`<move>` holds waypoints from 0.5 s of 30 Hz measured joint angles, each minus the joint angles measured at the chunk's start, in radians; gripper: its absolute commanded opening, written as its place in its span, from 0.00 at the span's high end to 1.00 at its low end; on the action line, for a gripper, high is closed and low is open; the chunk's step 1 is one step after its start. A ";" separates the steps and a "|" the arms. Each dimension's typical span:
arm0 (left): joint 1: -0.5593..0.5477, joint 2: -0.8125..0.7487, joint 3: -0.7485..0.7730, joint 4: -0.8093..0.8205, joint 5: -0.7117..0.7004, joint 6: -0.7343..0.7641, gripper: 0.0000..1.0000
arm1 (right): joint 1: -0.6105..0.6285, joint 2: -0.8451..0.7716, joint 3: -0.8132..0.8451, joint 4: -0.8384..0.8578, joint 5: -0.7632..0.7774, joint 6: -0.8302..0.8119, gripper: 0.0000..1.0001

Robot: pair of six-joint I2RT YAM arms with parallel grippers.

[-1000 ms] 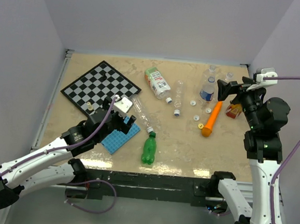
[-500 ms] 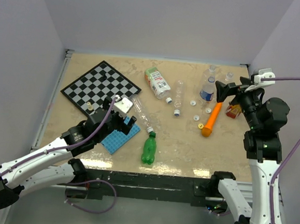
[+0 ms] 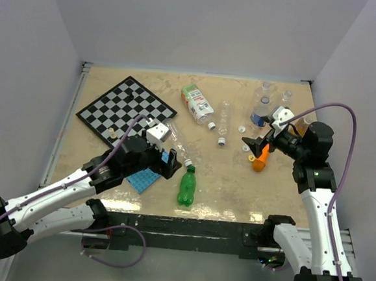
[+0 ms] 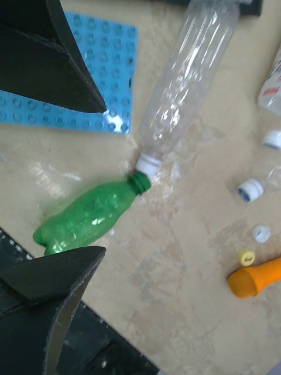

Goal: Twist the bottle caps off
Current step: Pick up the plastic bottle at the center of the board.

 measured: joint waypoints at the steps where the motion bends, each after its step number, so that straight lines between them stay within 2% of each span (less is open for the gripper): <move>1: -0.001 0.026 0.003 -0.003 0.042 -0.040 0.00 | 0.000 0.007 -0.015 0.001 -0.005 -0.010 0.02; 4: -0.029 0.106 0.010 -0.012 0.093 -0.117 0.00 | 0.000 0.025 -0.051 0.008 -0.025 -0.034 0.02; 8: -0.116 0.266 0.059 -0.060 0.091 -0.201 0.00 | 0.000 0.039 -0.057 0.009 -0.032 -0.056 0.02; 15: -0.183 0.560 0.222 -0.164 -0.027 -0.320 0.00 | 0.000 0.014 -0.057 0.012 -0.050 -0.071 0.02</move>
